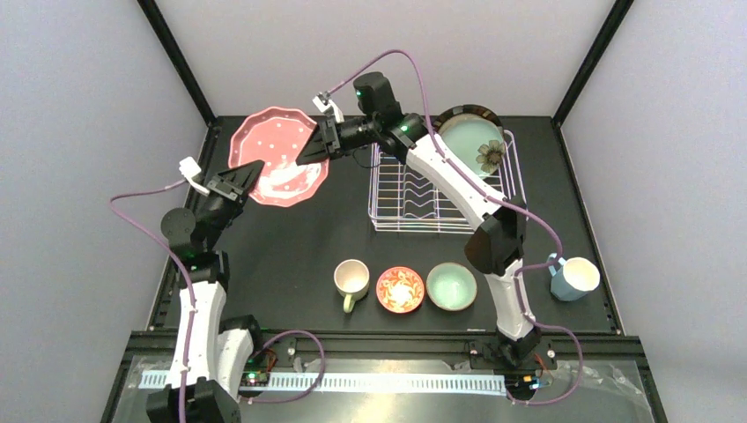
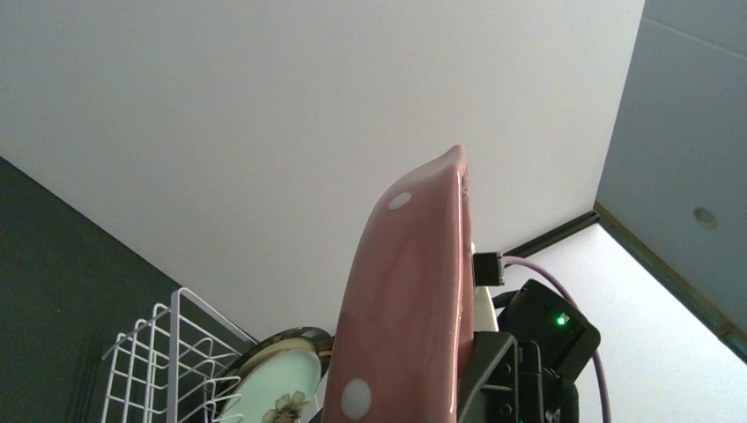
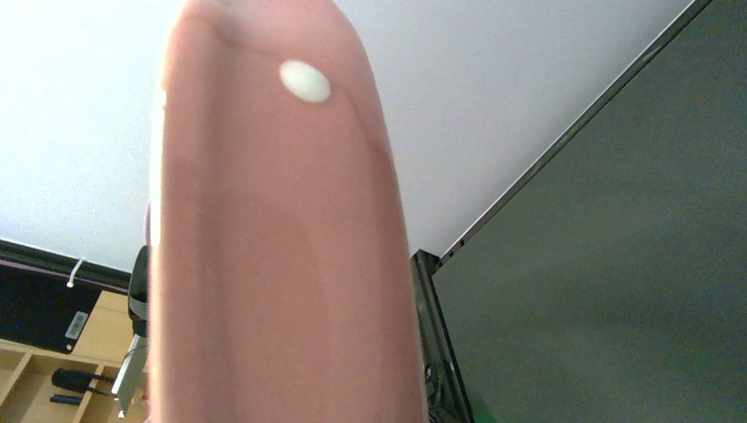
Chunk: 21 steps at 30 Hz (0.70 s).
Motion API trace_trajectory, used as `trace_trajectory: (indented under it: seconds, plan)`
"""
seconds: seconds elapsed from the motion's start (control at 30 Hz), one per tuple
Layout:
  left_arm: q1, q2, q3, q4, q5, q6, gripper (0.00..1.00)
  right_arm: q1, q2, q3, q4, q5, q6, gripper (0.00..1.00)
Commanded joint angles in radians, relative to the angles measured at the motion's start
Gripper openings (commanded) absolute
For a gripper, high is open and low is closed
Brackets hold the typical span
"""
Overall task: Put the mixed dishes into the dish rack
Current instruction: Pass from the right arm to the left, then move the dish rack to the center of the board.
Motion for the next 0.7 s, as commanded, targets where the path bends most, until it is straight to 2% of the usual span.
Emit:
trace_trajectory:
  seconds: [0.0,0.1,0.2,0.23,0.27,0.57,0.67]
  plan:
    - [-0.010,-0.042,0.030,0.066,-0.066,-0.035,0.02,0.006,-0.034,0.020,-0.044,0.016,-0.030,0.72]
    - [-0.010,-0.060,0.032,0.022,-0.101,-0.025,0.01,0.000,-0.038,0.023,-0.051,0.024,-0.041,0.80]
    - [-0.010,-0.081,0.031,-0.016,-0.145,-0.022,0.02,-0.003,-0.042,0.022,-0.058,0.033,-0.056,0.82]
    - [-0.010,-0.085,0.033,-0.030,-0.155,-0.015,0.01,-0.005,-0.044,0.021,-0.059,0.038,-0.059,0.88]
    - [-0.010,-0.086,0.035,-0.042,-0.162,-0.009,0.02,-0.007,-0.046,0.022,-0.061,0.044,-0.065,0.90]
    - [-0.010,-0.078,0.030,-0.074,-0.199,-0.003,0.01,-0.042,-0.065,0.008,-0.079,0.081,-0.109,0.90]
    - [-0.011,-0.070,0.036,-0.081,-0.215,-0.003,0.01,-0.065,-0.081,0.003,-0.103,0.150,-0.134,0.91]
